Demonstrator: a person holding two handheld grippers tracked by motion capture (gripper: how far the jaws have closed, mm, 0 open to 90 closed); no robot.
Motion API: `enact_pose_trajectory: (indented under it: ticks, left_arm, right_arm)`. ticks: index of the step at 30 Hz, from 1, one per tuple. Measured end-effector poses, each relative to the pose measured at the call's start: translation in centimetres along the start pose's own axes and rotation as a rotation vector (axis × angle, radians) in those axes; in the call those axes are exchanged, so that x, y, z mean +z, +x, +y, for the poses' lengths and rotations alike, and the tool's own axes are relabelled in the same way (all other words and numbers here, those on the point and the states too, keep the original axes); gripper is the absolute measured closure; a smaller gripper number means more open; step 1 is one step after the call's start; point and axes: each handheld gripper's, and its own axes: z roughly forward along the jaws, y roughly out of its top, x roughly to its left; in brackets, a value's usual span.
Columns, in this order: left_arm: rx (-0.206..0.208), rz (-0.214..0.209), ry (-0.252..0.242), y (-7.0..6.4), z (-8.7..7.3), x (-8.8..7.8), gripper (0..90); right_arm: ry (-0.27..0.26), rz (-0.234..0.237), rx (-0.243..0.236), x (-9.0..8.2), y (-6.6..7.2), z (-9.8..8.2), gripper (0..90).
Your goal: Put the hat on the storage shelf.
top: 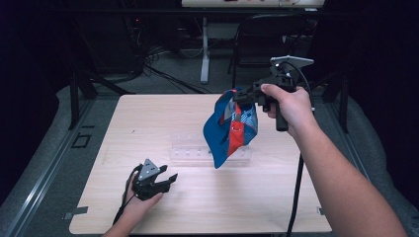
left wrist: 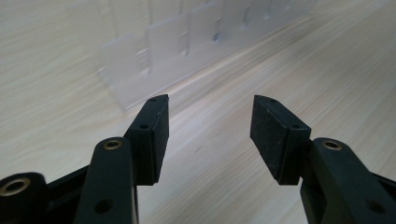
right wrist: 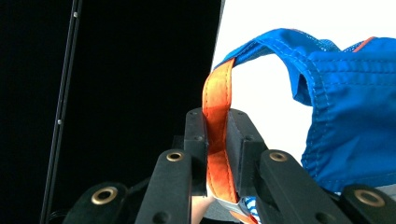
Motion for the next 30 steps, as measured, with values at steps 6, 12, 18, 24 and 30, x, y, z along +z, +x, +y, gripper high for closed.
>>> enact_pose_trajectory:
  ticks: [6, 12, 18, 24, 30]
  left_arm:
    - [0.108, -0.058, -0.034, -3.7, 3.0, 1.3, 49.6]
    - [0.157, -0.093, -0.058, -7.0, 4.7, 2.6, 49.2]
    - [0.139, -0.114, -0.085, -8.5, 5.8, 3.6, 55.5]
    - [0.143, -0.100, -0.087, -9.1, 6.6, 4.2, 63.0]
    - [0.180, -0.046, -0.082, -9.0, 6.8, 4.1, 79.5]
  right_arm:
    - [-0.008, 0.000, 0.003, 0.0, 0.0, 0.2, 79.5]
    - [-0.011, -0.007, -0.002, 0.2, 0.0, 0.3, 79.5]
    - [-0.006, -0.009, -0.004, 0.6, 0.0, 0.3, 79.5]
    - [-0.009, -0.007, 0.002, 0.9, -0.2, 0.2, 79.5]
    - [-0.002, -0.009, -0.003, 0.9, -0.1, 0.1, 79.5]
